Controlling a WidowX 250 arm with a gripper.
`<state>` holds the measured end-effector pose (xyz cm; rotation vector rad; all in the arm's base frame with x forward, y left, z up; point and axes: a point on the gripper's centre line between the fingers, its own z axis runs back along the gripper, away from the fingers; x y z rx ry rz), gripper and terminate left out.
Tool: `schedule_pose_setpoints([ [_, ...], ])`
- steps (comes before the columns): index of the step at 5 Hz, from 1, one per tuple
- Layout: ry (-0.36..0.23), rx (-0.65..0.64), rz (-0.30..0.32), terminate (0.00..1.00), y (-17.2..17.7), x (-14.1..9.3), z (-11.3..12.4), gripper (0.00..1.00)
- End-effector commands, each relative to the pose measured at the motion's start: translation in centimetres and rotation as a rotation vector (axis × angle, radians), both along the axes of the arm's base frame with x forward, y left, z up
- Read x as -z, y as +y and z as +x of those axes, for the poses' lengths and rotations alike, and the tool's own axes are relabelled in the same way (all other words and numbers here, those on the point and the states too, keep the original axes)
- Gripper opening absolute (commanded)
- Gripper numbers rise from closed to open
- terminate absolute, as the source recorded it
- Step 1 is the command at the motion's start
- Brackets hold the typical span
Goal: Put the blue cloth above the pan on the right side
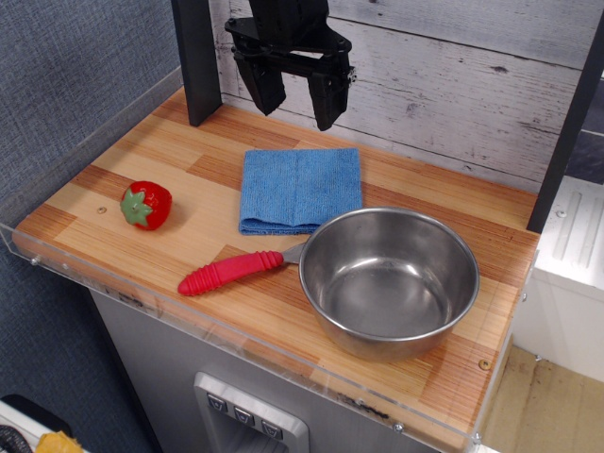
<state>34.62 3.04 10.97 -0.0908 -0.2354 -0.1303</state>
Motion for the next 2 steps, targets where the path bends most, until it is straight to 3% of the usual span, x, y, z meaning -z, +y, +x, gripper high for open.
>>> schedule_pose_setpoints([
  [1, 0.0, 0.0, 0.0, 0.0, 0.0, 0.0, 0.0, 1.0],
  [2, 0.06, 0.005, -0.024, 0.0, 0.2, 2.4, 0.3, 1.0],
])
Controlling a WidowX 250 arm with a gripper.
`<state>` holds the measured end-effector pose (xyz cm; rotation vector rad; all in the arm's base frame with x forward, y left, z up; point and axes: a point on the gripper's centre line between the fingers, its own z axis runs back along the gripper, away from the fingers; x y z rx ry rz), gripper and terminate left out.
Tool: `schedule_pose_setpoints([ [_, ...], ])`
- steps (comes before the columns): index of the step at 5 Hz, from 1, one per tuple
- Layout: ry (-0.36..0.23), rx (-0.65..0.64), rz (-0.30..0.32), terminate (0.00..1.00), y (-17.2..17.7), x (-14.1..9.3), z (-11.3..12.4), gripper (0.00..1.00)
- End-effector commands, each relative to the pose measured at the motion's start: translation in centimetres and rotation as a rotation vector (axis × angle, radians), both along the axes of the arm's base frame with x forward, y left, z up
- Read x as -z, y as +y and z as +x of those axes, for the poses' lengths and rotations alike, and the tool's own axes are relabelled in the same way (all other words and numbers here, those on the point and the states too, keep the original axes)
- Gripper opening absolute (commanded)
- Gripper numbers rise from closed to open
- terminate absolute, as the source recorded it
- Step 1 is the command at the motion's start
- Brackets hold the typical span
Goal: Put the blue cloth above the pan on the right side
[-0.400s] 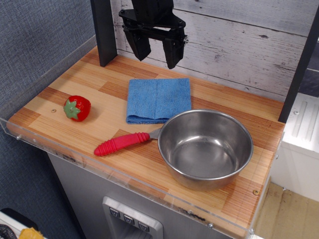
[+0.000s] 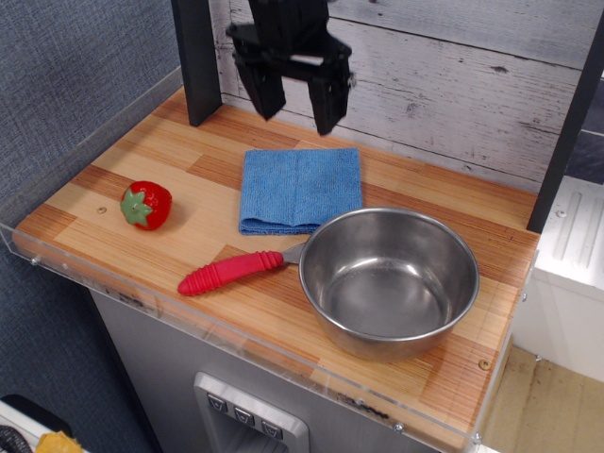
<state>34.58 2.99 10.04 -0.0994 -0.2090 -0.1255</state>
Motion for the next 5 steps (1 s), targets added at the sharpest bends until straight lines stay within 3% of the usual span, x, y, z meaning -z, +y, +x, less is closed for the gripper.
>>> schedule_pose_setpoints([
  [1, 0.027, 0.006, -0.048, 0.0, 0.6, 3.4, -0.2, 1.0],
  [5, 0.066, -0.063, 0.007, 0.0, 3.4, 7.8, -0.8, 1.0],
])
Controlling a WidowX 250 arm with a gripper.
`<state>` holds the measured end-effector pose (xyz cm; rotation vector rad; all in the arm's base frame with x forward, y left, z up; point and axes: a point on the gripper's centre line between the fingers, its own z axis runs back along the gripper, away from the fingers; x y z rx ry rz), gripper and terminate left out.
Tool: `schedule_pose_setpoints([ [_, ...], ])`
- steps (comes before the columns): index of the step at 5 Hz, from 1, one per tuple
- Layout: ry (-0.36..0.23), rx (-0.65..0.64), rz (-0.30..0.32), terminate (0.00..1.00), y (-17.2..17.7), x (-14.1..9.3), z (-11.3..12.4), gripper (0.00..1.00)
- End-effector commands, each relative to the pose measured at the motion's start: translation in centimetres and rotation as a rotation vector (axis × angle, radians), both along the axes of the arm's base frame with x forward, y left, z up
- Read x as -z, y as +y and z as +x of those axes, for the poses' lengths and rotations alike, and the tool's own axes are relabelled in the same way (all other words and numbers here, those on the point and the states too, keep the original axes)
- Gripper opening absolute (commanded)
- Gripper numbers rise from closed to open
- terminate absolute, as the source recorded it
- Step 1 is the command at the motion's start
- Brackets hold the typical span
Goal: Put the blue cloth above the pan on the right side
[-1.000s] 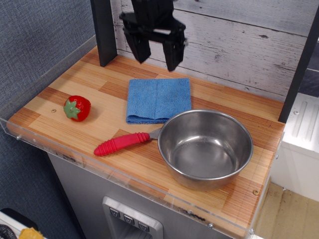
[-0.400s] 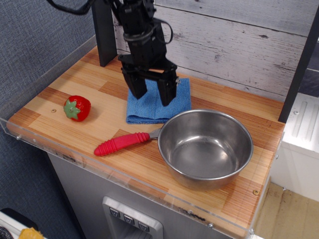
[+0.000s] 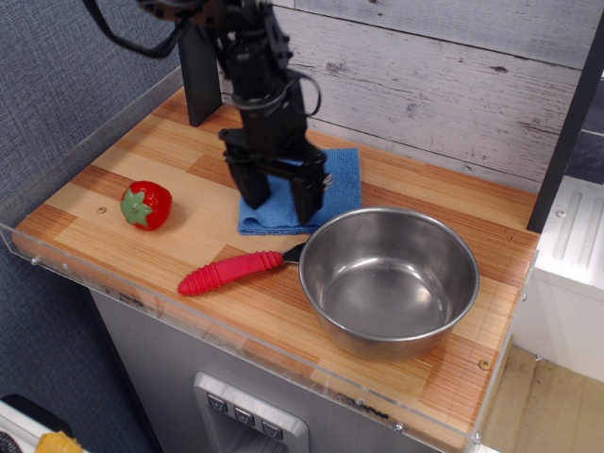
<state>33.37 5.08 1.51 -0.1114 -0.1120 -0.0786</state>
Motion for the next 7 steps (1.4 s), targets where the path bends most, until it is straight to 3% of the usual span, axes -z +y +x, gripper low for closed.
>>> schedule_pose_setpoints([
  [1, -0.019, -0.039, 0.038, 0.0, 1.7, 0.3, 0.4, 1.0],
  [4, -0.018, 0.013, 0.161, 0.0, -0.1, 2.1, 0.4, 1.0],
  [7, 0.026, 0.083, 0.032, 0.0, -3.5, 2.9, 1.1, 1.0],
])
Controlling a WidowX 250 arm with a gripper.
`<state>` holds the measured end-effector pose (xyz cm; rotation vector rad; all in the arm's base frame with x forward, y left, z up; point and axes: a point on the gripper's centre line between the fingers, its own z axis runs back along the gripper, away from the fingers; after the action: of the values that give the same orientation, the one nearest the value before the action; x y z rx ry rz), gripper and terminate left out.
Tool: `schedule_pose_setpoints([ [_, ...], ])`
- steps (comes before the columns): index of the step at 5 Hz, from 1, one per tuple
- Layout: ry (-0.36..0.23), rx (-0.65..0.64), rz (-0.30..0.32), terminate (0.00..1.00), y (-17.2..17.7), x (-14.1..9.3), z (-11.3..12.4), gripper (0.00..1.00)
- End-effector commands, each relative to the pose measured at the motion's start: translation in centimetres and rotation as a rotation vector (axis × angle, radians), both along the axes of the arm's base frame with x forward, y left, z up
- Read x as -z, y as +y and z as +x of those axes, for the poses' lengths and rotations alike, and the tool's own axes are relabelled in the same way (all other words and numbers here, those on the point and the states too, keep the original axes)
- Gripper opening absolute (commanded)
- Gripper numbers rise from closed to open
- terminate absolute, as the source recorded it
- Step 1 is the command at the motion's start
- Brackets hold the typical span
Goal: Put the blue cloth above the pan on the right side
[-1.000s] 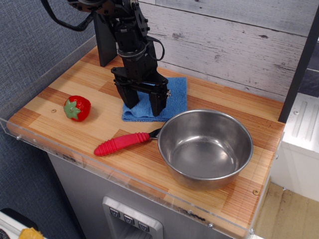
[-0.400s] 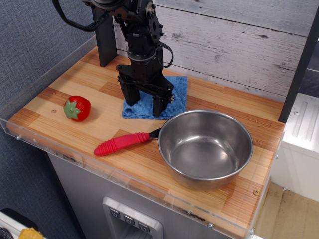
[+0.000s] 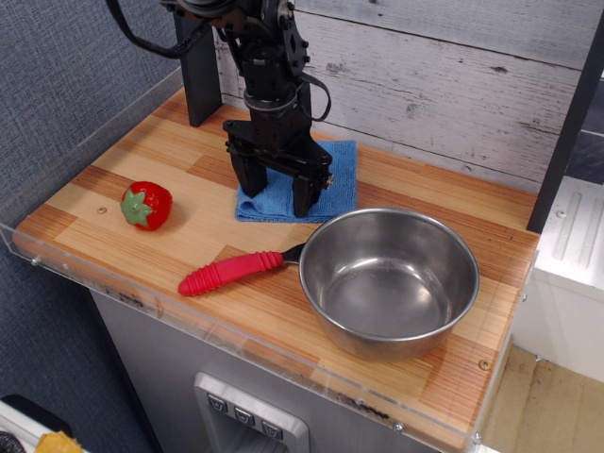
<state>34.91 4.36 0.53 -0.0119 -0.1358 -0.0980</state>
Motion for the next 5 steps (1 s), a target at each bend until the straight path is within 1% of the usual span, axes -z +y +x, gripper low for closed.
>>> schedule_pose_setpoints([
  [1, 0.078, 0.13, -0.062, 0.0, -5.5, 2.1, 0.0, 1.0],
  [2, 0.103, 0.172, -0.058, 0.0, -7.3, 2.6, -0.1, 1.0],
  [3, 0.14, 0.231, -0.031, 0.0, -9.3, 3.3, -0.4, 1.0],
  [4, 0.159, 0.307, -0.005, 0.0, -11.8, 3.9, -0.7, 1.0],
  [5, 0.173, 0.381, -0.006, 0.0, -14.6, 4.2, -1.0, 1.0],
])
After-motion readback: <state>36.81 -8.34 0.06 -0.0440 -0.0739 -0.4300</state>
